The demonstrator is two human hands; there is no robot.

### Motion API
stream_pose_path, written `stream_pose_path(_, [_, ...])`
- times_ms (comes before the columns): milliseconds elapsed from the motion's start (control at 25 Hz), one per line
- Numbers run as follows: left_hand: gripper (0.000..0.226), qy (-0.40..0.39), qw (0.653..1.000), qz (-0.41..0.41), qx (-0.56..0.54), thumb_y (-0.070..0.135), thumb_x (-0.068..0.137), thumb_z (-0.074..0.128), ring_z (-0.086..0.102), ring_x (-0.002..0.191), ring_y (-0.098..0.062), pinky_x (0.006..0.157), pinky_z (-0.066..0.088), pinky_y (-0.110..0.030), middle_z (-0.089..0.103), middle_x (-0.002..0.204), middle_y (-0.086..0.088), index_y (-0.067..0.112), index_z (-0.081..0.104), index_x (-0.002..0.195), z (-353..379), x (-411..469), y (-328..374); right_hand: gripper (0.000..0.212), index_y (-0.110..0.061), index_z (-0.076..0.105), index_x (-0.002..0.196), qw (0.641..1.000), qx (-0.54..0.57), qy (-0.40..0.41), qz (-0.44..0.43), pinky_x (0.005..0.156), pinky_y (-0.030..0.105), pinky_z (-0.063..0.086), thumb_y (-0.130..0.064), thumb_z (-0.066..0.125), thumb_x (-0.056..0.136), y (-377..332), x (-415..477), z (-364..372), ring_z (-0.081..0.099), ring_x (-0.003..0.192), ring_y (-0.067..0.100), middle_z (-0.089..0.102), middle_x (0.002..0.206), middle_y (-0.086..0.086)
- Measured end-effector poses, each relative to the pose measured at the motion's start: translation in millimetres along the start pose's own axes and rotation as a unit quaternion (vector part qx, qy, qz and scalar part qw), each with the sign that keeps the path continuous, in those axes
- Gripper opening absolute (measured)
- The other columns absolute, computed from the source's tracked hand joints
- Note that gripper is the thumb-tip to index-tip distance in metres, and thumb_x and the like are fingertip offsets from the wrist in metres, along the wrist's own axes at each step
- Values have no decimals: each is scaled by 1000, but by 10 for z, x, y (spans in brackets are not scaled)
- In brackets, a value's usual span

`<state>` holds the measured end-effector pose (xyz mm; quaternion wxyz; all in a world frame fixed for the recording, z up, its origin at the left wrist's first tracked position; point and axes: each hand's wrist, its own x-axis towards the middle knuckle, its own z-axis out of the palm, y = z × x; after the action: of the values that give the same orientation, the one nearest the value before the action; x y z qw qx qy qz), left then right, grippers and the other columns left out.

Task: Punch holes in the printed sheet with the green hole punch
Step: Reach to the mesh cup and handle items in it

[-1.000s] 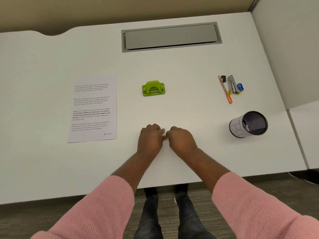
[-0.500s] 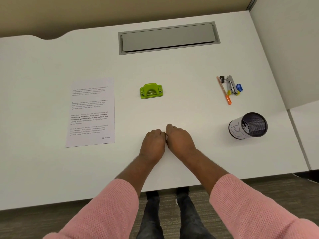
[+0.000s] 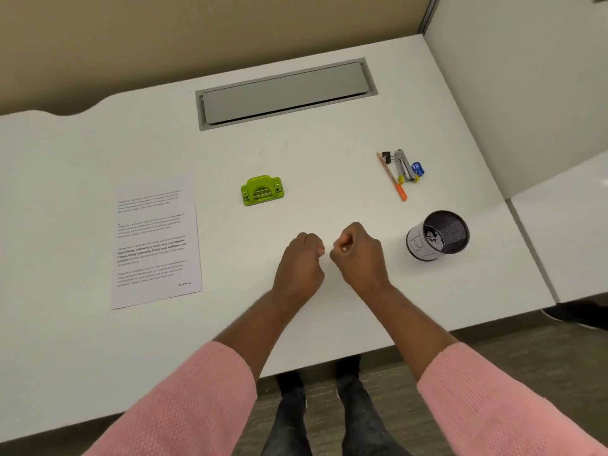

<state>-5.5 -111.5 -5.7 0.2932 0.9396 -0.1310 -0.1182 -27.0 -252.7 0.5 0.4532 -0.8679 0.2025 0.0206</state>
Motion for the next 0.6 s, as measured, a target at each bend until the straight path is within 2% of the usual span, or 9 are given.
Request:
stream_pose_path(80, [29,4,999,35,-22,-8,81,50,46,79,-10,68,33,-21,56,92,3,17,58,94,-9,196,403,19,-22,53,81,996,44,71,18,60,24,49,-9,65,75,-22,39,-341,63,68,9,66,73,-7])
stream_pose_path(240, [18,-29,991,126,-27,1,88,53,52,81,-16,67,34,-23,59,93,1,17,58,93,106,536,1209,20,-19,55,84,982,55,179,32,62,20,51,-9,70,75,83,143,-1108,66,71,9,68,77,-7])
stream_pose_path(440, [15,-95,982,164,19,6,87,52,57,86,-26,68,45,-36,62,93,-7,13,64,93,376,797,1786,26,-25,53,85,984,9,165,69,63,21,51,-14,73,73,392,278,-1641,67,72,8,67,74,-9])
stream_pose_path(600, [18,-96,973,189,89,16,88,56,61,85,-27,76,47,-40,69,88,-3,20,72,94,512,900,1861,16,-21,57,84,985,-51,141,82,62,33,57,-7,65,81,608,332,-1735,68,71,15,66,74,-5])
